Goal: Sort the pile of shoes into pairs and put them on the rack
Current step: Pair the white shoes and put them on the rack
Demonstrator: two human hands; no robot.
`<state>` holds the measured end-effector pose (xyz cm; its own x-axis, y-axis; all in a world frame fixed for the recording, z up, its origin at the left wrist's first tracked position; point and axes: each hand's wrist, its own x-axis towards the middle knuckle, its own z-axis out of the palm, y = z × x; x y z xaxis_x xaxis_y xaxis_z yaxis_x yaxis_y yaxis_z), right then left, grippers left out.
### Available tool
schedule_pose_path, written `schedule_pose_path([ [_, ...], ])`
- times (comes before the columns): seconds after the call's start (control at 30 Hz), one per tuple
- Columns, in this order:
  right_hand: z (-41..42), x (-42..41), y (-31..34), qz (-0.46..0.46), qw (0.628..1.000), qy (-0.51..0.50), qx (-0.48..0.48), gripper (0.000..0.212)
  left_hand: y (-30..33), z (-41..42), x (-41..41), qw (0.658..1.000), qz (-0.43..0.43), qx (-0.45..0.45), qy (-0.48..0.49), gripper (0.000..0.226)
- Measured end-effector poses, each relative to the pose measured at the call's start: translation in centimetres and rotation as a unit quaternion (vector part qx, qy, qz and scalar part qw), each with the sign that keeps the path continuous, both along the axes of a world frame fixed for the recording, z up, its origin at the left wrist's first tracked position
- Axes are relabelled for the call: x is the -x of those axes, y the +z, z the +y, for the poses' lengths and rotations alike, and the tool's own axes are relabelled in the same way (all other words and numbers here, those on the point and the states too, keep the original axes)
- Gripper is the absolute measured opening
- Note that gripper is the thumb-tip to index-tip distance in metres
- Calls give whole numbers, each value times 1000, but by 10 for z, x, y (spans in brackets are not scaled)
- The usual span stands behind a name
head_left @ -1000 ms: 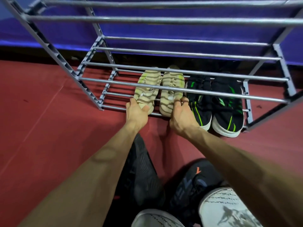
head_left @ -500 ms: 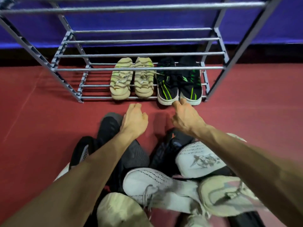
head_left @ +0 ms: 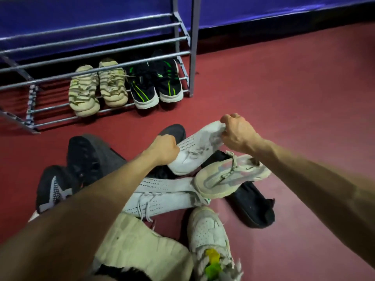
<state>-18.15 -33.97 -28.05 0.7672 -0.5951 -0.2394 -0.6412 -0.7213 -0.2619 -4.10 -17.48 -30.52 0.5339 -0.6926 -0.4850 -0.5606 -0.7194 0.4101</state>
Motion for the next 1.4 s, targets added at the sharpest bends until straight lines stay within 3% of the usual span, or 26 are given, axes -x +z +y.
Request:
schedule_pose_path([
  [0.1, -3, 17, -3, 3, 1000, -7, 8, 39, -13, 4, 4, 999, -24, -41, 4, 30],
  [0.2, -2, 25, -6, 18, 1000, -6, 1, 42, -19, 9, 2, 997, 4, -74, 17, 26],
  [0.3, 1, 24, -10, 21, 1000, 4, -12, 43, -23, 11, 5, 997, -13, -61, 43, 26],
  [0.5, 12, 3, -9, 18, 997, 72, 10, 54, -9, 14, 11, 986, -149, 6, 74, 32],
  [0.6, 20, -14, -6, 19, 988, 150, -27, 64, 3, 24, 5, 979, -189, 37, 66, 37],
  [0.7, 27, -31, -7, 51, 982, 167, -68, 60, 12, 43, -7, 975, -196, 66, 82, 39],
  [0.83, 42, -53, -8, 28, 978, 204, -21, 32, 13, 72, -25, 977, -141, 114, 115, 36],
  [0.97, 52, -60, -11, 29, 970, 239, -13, 21, 10, 93, -34, 983, -30, 88, 156, 19],
  [1.0, 51, -60, -12, 18, 971, 237, -14, 20, 11, 97, -35, 984, 12, 67, 167, 17],
  [1.07, 47, -59, -12, 10, 972, 234, -16, 15, 14, 107, -39, 981, 93, -9, 173, 36],
  [1.17, 43, -59, -10, 3, 978, 210, -13, 14, 11, 121, -42, 975, 156, -129, 94, 40],
  [1.27, 44, -56, -7, -7, 983, 181, -32, 18, 0, 121, -41, 983, 81, -159, 33, 19],
  [1.33, 43, -54, -8, -15, 986, 156, -61, 18, -2, 113, -39, 994, 7, -81, 79, 15],
  [1.4, 42, -55, -7, -27, 988, 131, -78, 15, 3, 99, -41, 979, -47, 43, 193, 20],
])
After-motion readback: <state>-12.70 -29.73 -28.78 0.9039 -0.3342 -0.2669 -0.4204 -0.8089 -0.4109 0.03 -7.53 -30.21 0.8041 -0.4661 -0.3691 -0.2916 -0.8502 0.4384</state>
